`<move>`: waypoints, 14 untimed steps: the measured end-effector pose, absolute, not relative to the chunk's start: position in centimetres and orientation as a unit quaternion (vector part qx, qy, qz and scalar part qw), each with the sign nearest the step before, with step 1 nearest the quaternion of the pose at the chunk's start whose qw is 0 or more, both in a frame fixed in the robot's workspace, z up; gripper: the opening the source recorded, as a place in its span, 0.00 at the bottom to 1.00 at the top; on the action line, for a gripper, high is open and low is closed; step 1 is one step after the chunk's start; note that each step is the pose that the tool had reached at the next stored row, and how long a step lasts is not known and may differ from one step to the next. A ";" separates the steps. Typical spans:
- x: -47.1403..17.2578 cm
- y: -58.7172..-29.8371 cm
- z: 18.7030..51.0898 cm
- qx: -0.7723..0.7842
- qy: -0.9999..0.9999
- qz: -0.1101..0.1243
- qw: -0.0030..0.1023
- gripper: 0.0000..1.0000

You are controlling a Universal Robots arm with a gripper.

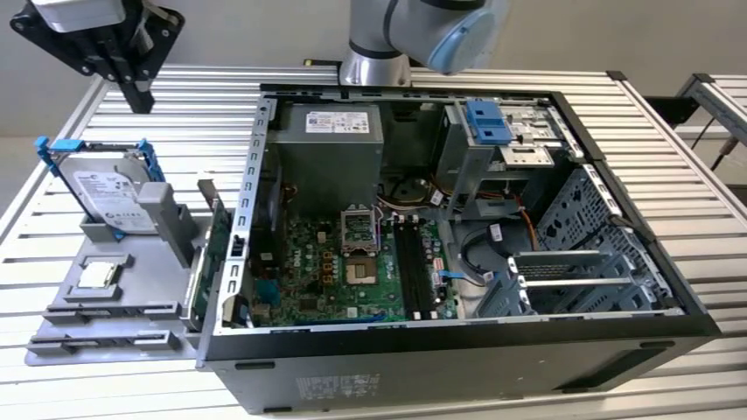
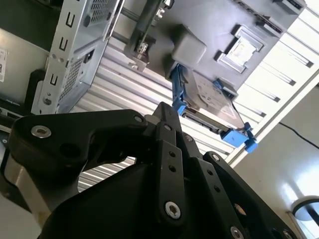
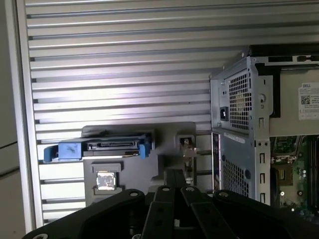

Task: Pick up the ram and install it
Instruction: 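Reach for the ram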

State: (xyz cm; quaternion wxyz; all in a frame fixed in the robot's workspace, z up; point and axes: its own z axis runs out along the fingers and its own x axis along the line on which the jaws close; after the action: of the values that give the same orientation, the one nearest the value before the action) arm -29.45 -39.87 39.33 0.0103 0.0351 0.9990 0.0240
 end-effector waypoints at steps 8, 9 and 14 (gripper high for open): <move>-31.4 -39.9 39.3 0.035 0.999 0.024 0.010 0.00; -31.7 -39.9 39.3 0.035 0.999 0.024 0.010 0.00; -32.8 -39.9 39.3 0.035 0.999 0.024 0.010 0.00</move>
State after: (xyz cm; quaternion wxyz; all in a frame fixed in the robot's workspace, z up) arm -32.83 -39.88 39.33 0.0103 0.0350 0.9990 0.0240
